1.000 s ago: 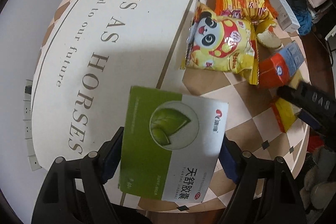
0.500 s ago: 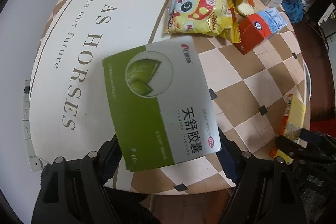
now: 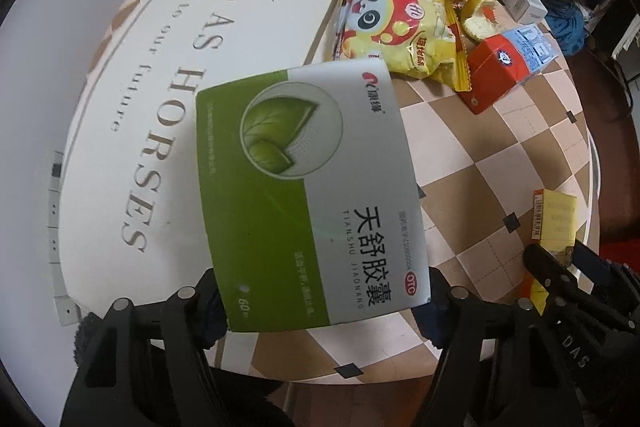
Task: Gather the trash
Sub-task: 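Carry both boxes over the white trash bin with both tools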
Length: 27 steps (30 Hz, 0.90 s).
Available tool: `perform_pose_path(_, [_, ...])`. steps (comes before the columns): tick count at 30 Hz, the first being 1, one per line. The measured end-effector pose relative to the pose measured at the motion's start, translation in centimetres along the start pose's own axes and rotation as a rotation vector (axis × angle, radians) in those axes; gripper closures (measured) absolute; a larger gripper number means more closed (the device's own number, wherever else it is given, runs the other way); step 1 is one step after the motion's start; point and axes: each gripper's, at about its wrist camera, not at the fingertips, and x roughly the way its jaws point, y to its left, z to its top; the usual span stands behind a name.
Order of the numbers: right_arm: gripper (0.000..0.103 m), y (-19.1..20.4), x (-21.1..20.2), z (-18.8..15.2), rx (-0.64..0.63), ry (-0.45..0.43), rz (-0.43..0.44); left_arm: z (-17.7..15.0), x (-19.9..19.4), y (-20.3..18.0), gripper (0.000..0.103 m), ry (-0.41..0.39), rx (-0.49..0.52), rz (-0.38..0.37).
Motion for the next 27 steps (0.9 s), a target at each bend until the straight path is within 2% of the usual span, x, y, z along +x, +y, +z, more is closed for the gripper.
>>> perform_pose_path(6, [0.045, -0.1, -0.4, -0.4, 0.002, -0.013, 0.028, -0.5, -1.3, -0.6, 0.033, -0.047, 0.001, 0.023])
perform_pose_path(10, [0.045, -0.5, -1.9, -0.8, 0.0, -0.058, 0.026, -1.6, -3.8, -0.6, 0.034, -0.125, 0.001, 0.04])
perform_pose_path(18, [0.045, -1.2, -6.4, -0.4, -0.002, -0.228, 0.02, -2.3, -11.5, 0.8, 0.034, -0.278, 0.011, 0.056])
perform_pose_path(21, [0.045, -1.8, -8.7, 0.3, 0.008, -0.289, 0.034, -2.5, -13.8, 0.1, 0.034, -0.323, 0.019, 0.051])
perform_pose_path(27, [0.045, -4.5, -13.6, 1.6, 0.034, -0.394, 0.075, -0.7, -17.7, -3.0, 0.034, -0.412, 0.071, 0.016])
